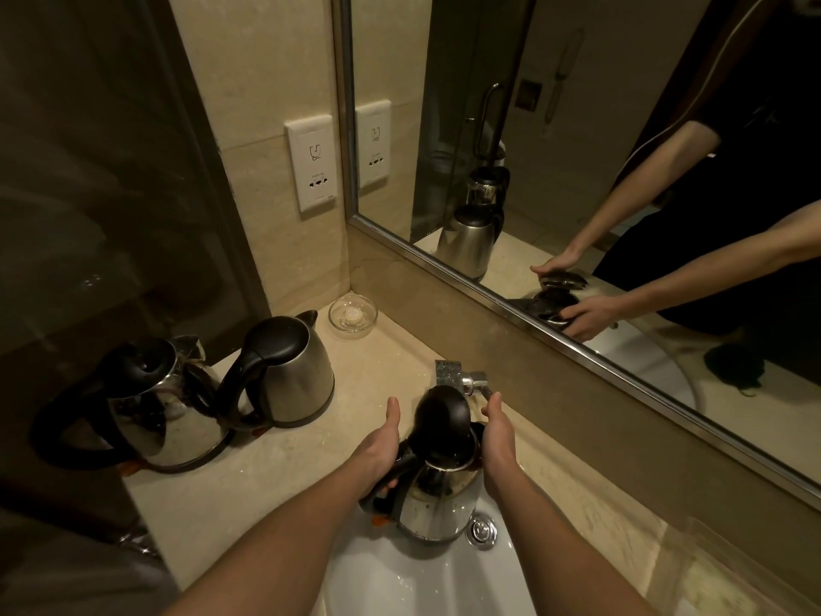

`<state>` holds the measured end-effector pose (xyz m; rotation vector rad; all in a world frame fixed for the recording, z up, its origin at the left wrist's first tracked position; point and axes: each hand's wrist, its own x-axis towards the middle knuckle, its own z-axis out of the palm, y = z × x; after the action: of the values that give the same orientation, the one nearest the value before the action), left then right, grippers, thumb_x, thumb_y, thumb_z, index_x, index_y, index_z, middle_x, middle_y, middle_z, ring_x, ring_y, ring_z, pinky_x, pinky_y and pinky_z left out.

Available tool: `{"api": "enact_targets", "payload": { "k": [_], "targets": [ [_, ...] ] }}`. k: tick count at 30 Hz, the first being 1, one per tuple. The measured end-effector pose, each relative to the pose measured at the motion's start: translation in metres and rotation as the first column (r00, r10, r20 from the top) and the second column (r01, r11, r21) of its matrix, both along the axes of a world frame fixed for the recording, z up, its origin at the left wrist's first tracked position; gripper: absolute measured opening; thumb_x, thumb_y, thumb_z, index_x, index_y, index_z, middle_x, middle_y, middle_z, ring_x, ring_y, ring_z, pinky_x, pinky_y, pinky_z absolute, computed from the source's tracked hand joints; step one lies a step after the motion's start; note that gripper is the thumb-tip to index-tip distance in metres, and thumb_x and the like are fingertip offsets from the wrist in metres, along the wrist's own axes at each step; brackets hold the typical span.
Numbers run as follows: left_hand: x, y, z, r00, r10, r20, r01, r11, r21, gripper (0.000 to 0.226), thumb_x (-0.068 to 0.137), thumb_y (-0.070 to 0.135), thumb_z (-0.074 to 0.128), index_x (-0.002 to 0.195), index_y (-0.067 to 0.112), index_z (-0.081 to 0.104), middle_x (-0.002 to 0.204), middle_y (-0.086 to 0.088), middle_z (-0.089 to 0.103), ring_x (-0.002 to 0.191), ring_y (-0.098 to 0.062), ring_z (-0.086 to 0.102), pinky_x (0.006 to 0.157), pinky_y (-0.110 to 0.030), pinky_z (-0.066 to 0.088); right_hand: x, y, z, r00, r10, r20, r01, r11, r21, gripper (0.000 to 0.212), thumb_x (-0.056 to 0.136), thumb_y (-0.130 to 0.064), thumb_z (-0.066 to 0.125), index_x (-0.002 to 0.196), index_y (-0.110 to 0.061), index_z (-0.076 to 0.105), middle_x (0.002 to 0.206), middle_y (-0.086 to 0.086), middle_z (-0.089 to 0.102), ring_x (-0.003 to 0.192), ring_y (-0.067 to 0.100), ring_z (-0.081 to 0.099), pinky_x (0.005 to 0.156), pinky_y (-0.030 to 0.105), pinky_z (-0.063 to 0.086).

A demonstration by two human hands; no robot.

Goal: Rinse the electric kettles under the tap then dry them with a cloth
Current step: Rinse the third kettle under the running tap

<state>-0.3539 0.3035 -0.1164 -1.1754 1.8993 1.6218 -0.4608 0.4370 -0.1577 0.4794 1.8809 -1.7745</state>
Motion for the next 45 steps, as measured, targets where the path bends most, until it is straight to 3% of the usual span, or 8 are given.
{"api": "enact_targets", "payload": {
  "k": [3, 9, 14, 18, 22, 25, 37, 45],
  "targets": [
    [0.001, 0.001, 0.003, 1.000, -0.011, -0.008, 0.011, 1.000, 0.006, 0.094, 0.054, 0.095, -0.001, 0.051, 0.013, 0.044, 0.048, -0.006, 0.047, 0.047, -0.021, 0.049, 0.071, -0.034, 0.049, 0.000, -0.001, 0.001, 1.000, -0.009, 0.012, 0.009, 1.000, -0.003, 0.105, 0.065, -0.089, 0.030, 0.144, -0.021, 0.043, 0.144, 0.011, 0.050, 0.131, 0.035, 0.048, 0.109, 0.059, 0.035],
    [0.002, 0.001, 0.004, 1.000, 0.016, -0.002, -0.016, 1.000, -0.004, 0.096, 0.060, 0.095, -0.001, 0.058, 0.012, 0.048, 0.048, -0.004, 0.047, 0.049, -0.020, 0.050, 0.069, -0.034, 0.048, 0.001, -0.001, 0.004, 1.000, -0.010, -0.001, 0.010, 1.000, -0.007, 0.105, 0.067, -0.088, 0.030, 0.146, -0.021, 0.042, 0.148, 0.011, 0.047, 0.134, 0.035, 0.045, 0.111, 0.058, 0.033],
    [0.001, -0.003, 0.000, 0.999, 0.015, 0.036, -0.014, 1.000, -0.025, 0.126, 0.072, 0.093, 0.000, 0.123, -0.003, 0.064, 0.051, -0.003, 0.048, 0.058, -0.021, 0.055, 0.063, -0.033, 0.049, 0.001, -0.001, 0.005, 1.000, -0.010, -0.013, 0.010, 1.000, -0.015, 0.094, 0.076, -0.083, 0.030, 0.146, -0.021, 0.043, 0.147, 0.011, 0.047, 0.133, 0.035, 0.046, 0.111, 0.057, 0.034],
    [0.002, -0.003, 0.000, 0.999, -0.007, 0.041, 0.009, 0.999, -0.047, 0.126, 0.074, 0.092, -0.001, 0.133, -0.003, 0.058, 0.049, -0.002, 0.047, 0.050, -0.019, 0.052, 0.059, -0.031, 0.048, 0.001, -0.001, 0.002, 1.000, -0.004, -0.009, 0.004, 1.000, -0.006, 0.100, 0.071, -0.086, 0.030, 0.145, -0.020, 0.043, 0.146, 0.010, 0.049, 0.133, 0.034, 0.047, 0.111, 0.058, 0.033],
    [0.001, -0.002, -0.003, 0.999, 0.013, 0.032, -0.011, 0.998, -0.058, 0.126, 0.068, 0.095, -0.001, 0.102, -0.003, 0.071, 0.049, -0.003, 0.047, 0.052, -0.020, 0.052, 0.061, -0.032, 0.049, 0.000, 0.000, 0.006, 1.000, 0.010, -0.006, -0.010, 1.000, 0.014, 0.091, 0.081, -0.082, 0.030, 0.145, -0.019, 0.044, 0.146, 0.011, 0.049, 0.133, 0.034, 0.046, 0.111, 0.057, 0.033],
    [0.000, 0.001, -0.002, 1.000, 0.021, 0.008, -0.021, 0.996, -0.089, 0.095, 0.070, 0.093, 0.000, 0.060, 0.013, 0.050, 0.050, -0.003, 0.047, 0.054, -0.020, 0.052, 0.064, -0.033, 0.048, -0.003, 0.003, 0.005, 1.000, 0.021, -0.011, -0.020, 0.999, 0.030, 0.074, 0.094, -0.070, 0.029, 0.145, -0.018, 0.044, 0.146, 0.012, 0.048, 0.133, 0.034, 0.045, 0.111, 0.055, 0.033],
    [-0.004, -0.001, -0.013, 1.000, 0.027, -0.001, -0.027, 0.994, -0.106, 0.091, 0.082, 0.088, 0.003, 0.068, 0.013, 0.053, 0.072, -0.009, 0.057, 0.076, -0.024, 0.062, 0.065, -0.032, 0.047, -0.005, 0.004, 0.001, 0.999, 0.030, -0.010, -0.030, 0.999, 0.018, 0.078, 0.091, -0.073, 0.029, 0.144, -0.017, 0.045, 0.144, 0.012, 0.051, 0.133, 0.034, 0.045, 0.111, 0.057, 0.033],
    [-0.003, -0.001, -0.013, 0.999, 0.034, -0.004, -0.035, 0.996, -0.086, 0.089, 0.079, 0.090, 0.004, 0.059, 0.014, 0.045, 0.051, -0.004, 0.047, 0.056, -0.021, 0.052, 0.063, -0.033, 0.047, -0.006, 0.004, 0.001, 0.999, 0.033, -0.020, -0.032, 0.999, 0.022, 0.076, 0.093, -0.071, 0.029, 0.145, -0.017, 0.044, 0.146, 0.011, 0.049, 0.134, 0.033, 0.044, 0.112, 0.054, 0.032]
  ]
}}
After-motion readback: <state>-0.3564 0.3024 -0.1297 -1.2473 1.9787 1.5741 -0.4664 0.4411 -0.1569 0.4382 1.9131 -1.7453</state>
